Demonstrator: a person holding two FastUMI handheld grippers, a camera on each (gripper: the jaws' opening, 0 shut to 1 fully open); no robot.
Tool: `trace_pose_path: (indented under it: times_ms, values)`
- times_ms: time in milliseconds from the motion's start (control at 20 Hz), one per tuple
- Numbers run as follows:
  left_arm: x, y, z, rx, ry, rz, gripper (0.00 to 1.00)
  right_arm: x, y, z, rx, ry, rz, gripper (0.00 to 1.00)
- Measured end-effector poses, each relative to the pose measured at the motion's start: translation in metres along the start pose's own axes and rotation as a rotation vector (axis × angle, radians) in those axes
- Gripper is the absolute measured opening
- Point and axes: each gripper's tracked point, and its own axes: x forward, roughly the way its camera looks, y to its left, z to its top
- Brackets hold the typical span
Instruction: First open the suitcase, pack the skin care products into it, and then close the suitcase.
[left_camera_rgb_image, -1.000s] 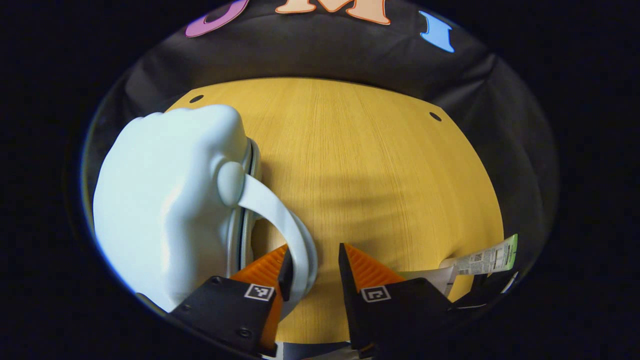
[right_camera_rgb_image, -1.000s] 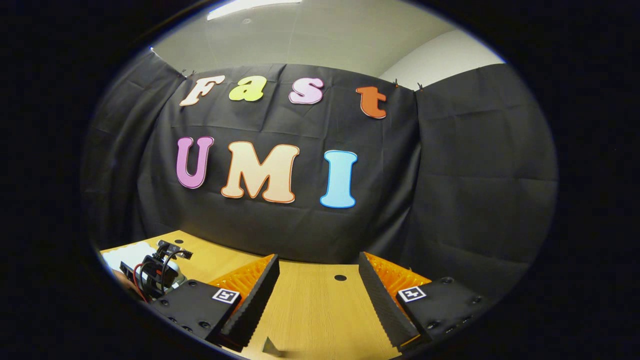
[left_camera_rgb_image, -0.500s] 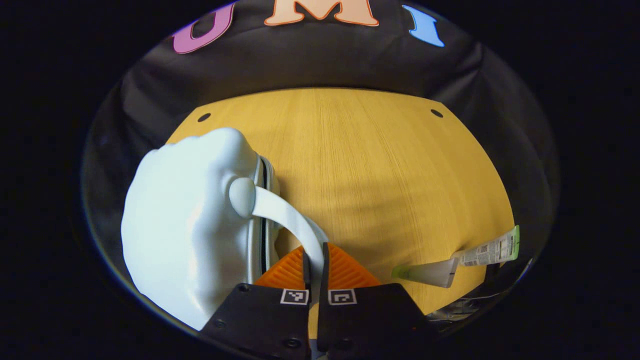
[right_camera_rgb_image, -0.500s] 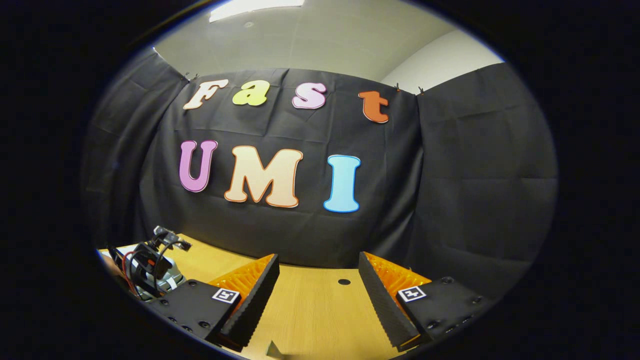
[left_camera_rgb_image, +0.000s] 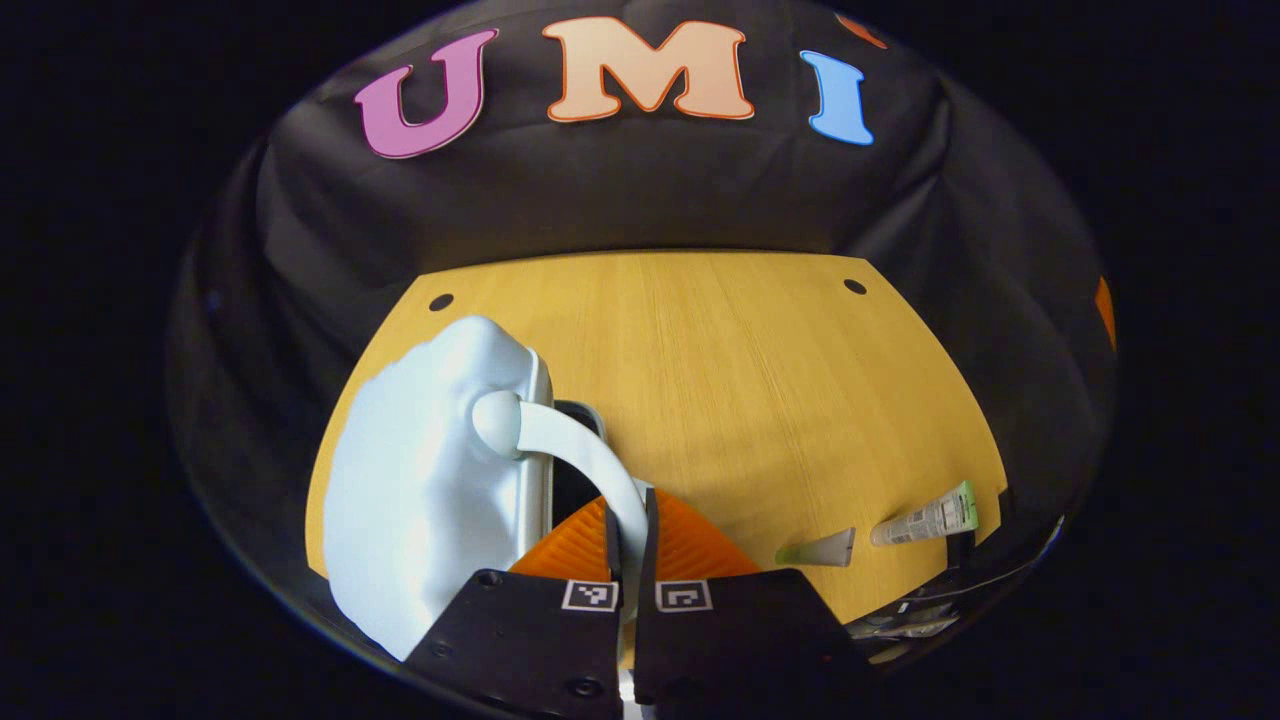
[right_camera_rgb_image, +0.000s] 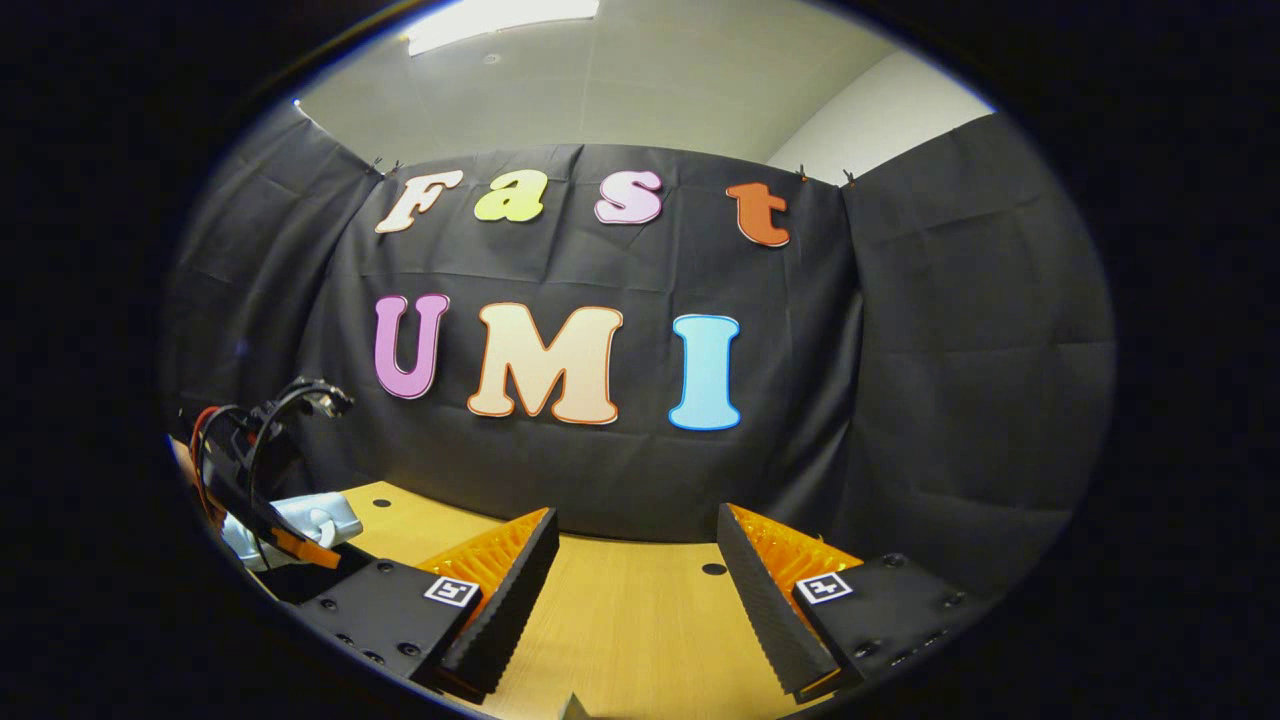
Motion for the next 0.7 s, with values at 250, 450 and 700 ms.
trace_pose_path:
  times_ms: [250, 450, 700]
  values:
    - [-0.009, 0.023, 0.026, -0.041, -0.092, 0.017, 0.00, 0.001, 0.019, 0.006, 0.001, -0.015, 0.032, 0.99]
    - [-0.040, 0.072, 0.048, -0.003, -0.129, 0.094, 0.00, 0.001, 0.031, 0.009, 0.005, -0.022, 0.050, 0.99]
    - [-0.091, 0.165, 0.071, -0.037, -0.201, 0.244, 0.00, 0.004, 0.048, 0.014, 0.012, -0.032, 0.066, 0.98]
